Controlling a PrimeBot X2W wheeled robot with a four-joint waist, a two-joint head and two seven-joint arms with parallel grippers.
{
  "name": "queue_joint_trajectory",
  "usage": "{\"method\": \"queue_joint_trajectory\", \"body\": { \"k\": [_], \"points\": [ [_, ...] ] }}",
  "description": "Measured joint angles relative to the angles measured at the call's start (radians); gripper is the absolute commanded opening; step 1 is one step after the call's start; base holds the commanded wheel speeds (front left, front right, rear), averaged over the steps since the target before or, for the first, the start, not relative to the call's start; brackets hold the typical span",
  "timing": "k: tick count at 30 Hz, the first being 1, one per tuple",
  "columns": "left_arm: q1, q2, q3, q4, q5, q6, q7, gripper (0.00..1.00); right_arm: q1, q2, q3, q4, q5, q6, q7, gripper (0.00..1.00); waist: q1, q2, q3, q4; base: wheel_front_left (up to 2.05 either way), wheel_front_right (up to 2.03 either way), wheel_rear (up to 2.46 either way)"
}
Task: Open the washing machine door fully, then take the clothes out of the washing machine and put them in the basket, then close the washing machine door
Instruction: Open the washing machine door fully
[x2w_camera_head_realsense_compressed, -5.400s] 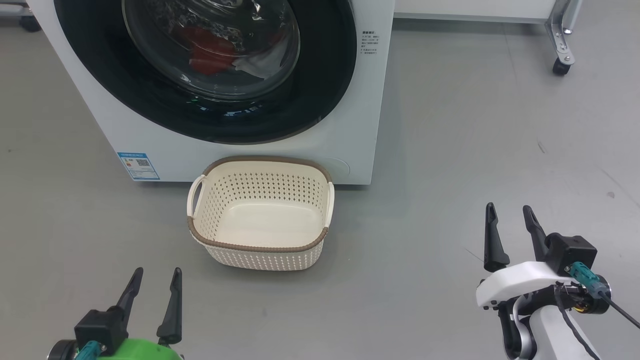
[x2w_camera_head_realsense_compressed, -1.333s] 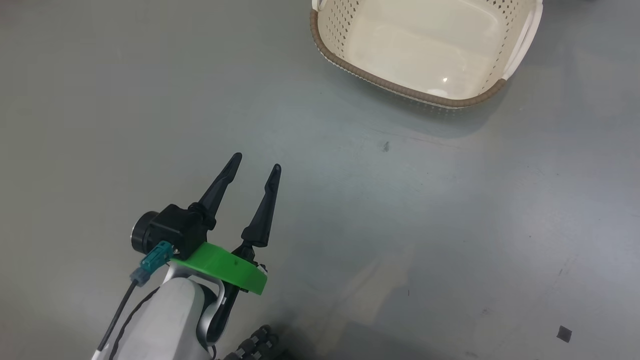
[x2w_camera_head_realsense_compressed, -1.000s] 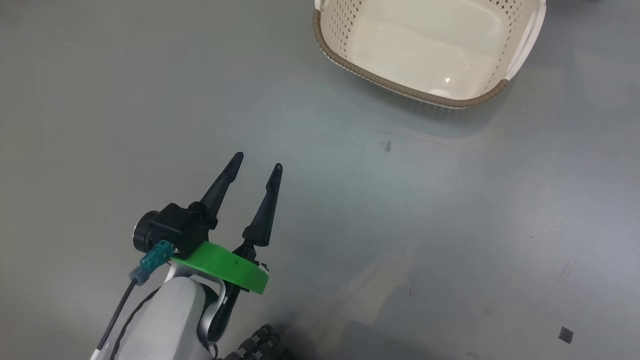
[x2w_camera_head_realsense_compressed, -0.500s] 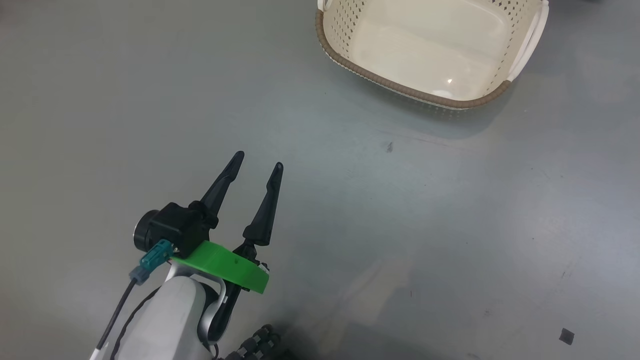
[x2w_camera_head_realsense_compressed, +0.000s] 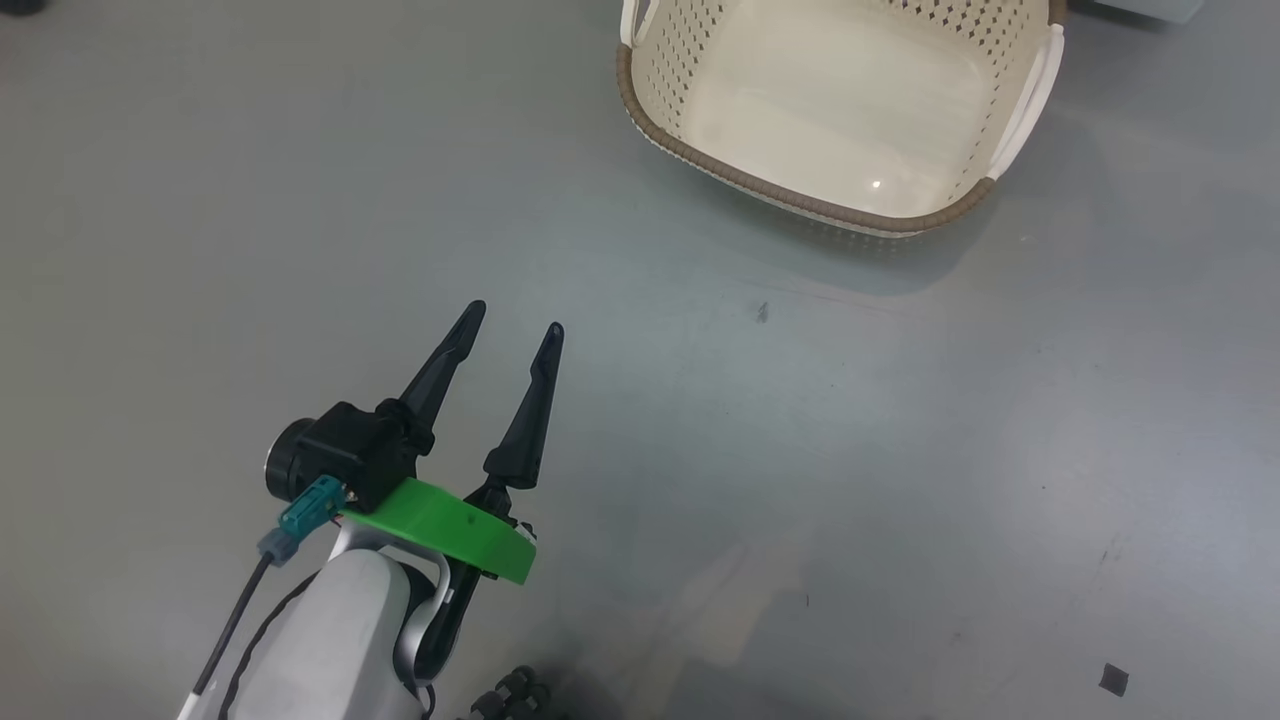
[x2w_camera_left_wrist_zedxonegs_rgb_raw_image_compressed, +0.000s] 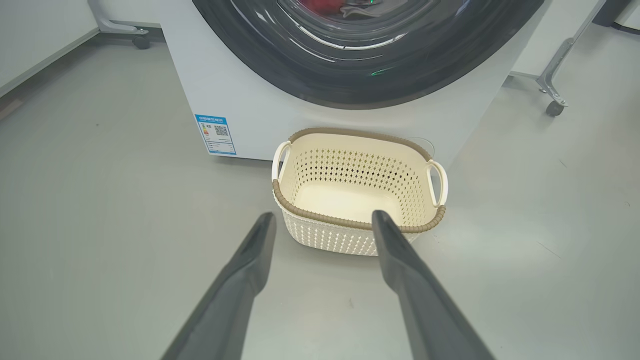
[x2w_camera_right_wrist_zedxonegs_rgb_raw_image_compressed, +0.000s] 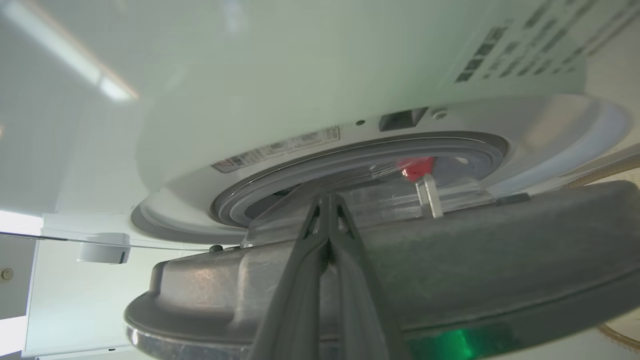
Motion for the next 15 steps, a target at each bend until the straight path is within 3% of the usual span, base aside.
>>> {"method": "queue_joint_trajectory", "body": {
  "k": [15],
  "points": [
    [0.001,0.0,0.011,0.002,0.008,0.002,0.0,1.0,0.046,0.017,0.006,0.027,0.011,0.0,0.062,0.0,0.0,0.0,-0.039,-0.022,0.0,0.0,0.0]
  ]
}}
